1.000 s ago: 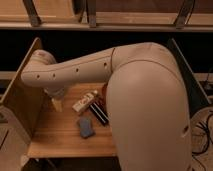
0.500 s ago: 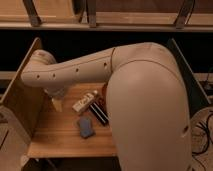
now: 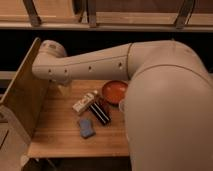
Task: Pick up the ceramic bowl
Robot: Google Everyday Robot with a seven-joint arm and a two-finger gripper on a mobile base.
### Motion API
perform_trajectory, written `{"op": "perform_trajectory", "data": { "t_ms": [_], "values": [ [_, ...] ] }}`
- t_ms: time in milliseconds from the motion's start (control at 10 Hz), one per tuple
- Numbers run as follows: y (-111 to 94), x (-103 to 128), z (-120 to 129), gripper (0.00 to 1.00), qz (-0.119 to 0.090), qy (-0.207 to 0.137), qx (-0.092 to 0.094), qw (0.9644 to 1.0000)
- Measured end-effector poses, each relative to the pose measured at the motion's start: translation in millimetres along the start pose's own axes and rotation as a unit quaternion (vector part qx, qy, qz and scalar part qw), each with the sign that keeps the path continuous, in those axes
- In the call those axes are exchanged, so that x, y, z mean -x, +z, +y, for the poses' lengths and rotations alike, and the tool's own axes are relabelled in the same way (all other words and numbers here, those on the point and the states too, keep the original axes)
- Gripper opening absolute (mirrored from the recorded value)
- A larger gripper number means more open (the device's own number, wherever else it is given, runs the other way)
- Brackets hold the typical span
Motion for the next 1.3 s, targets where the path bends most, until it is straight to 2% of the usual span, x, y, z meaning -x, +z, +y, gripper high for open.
{"op": "perform_trajectory", "data": {
  "t_ms": [100, 400, 600, 700, 800, 900, 1000, 1100, 1200, 1300],
  "values": [
    [-4.3, -3.4, -13.2, 0.80, -0.009, -0.001, -0.015, 0.9998],
    [-5.3, 1.7, -10.6, 0.80, -0.012, -0.006, -0.015, 0.9998],
    [-0.3, -8.3, -8.6, 0.80, 0.011, 0.011, -0.014, 0.9998],
    [5.0, -23.9, -8.4, 0.80, 0.034, 0.039, -0.015, 0.9985],
    [12.5, -53.0, -7.2, 0.80, 0.074, 0.085, -0.017, 0.9935],
    [19.9, -78.5, -2.5, 0.80, 0.107, 0.124, -0.016, 0.9864],
    [28.9, -108.2, 5.3, 0.80, 0.145, 0.168, -0.014, 0.9750],
    [40.1, -144.8, 17.4, 0.80, 0.192, 0.221, -0.010, 0.9561],
    [48.9, -171.0, 27.3, 0.80, 0.228, 0.263, -0.004, 0.9376],
    [56.2, -190.0, 34.9, 0.80, 0.254, 0.292, 0.000, 0.9222]
  ]
}}
